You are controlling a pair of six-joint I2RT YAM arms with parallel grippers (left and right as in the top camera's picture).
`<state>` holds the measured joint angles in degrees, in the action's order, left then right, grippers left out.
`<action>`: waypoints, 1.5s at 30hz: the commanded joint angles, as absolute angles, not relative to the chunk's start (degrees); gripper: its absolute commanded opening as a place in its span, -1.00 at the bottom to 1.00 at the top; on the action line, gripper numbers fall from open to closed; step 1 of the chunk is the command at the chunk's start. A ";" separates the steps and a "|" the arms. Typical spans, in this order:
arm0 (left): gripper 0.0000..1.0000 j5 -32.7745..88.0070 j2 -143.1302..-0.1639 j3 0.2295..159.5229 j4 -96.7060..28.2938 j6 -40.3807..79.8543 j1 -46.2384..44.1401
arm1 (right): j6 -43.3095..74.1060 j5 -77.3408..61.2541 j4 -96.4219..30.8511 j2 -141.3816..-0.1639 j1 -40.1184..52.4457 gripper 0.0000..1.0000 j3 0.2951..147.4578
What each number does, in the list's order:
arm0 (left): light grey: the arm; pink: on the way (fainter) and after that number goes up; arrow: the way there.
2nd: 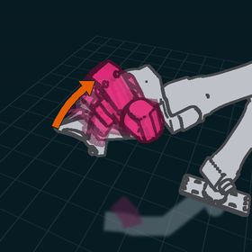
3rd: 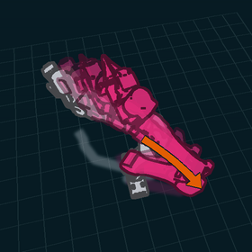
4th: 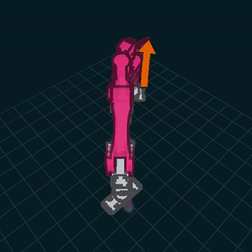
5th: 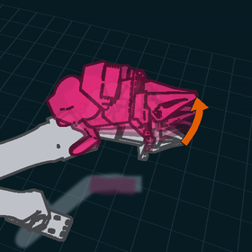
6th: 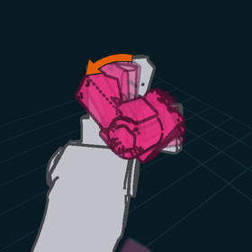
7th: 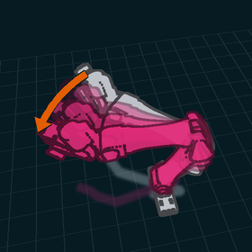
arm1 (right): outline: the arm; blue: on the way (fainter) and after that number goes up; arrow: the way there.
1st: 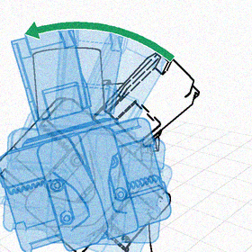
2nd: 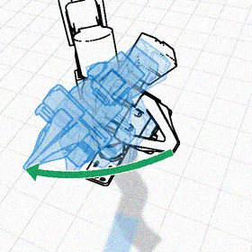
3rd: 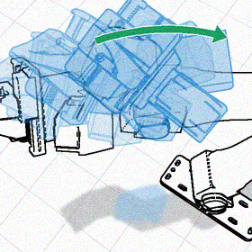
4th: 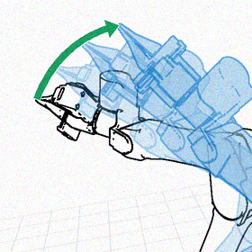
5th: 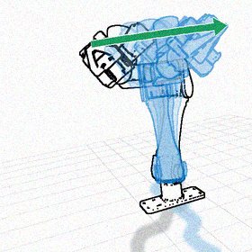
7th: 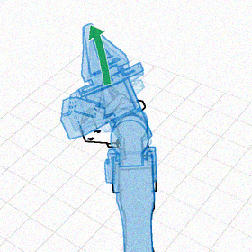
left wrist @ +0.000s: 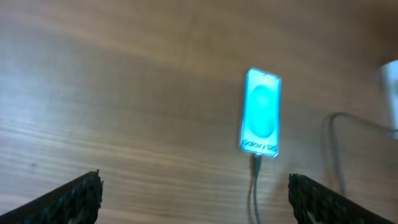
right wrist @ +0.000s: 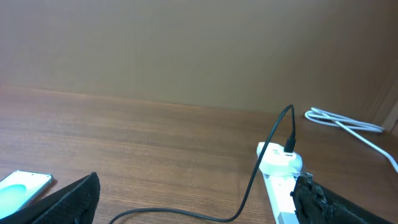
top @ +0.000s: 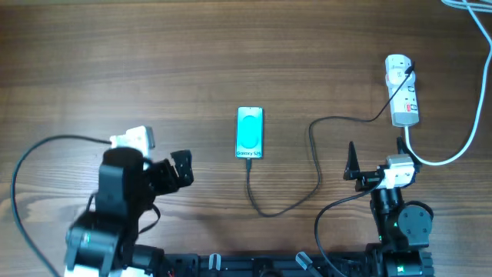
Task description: Plug charger to phone and switch on socket
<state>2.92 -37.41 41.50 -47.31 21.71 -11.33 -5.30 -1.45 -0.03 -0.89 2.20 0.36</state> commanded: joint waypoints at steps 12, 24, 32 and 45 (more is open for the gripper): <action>1.00 11.79 -9.69 9.23 -14.13 19.77 -11.11 | -6.00 -1.98 0.10 -0.21 2.00 0.99 0.30; 1.00 10.44 -0.16 0.32 0.30 19.73 -10.11 | -6.02 -1.98 0.10 -0.21 2.00 1.00 0.30; 1.00 9.15 -0.16 0.32 2.79 16.12 -5.43 | -6.02 -1.98 0.10 -0.21 2.00 0.99 0.30; 1.00 0.56 -0.16 0.32 -4.47 0.25 -4.99 | -6.00 -1.98 0.10 -0.21 2.00 0.99 0.30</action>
<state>3.38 -0.73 0.60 -3.92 7.07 -5.23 -5.30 -1.45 -0.05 -0.89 2.20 0.36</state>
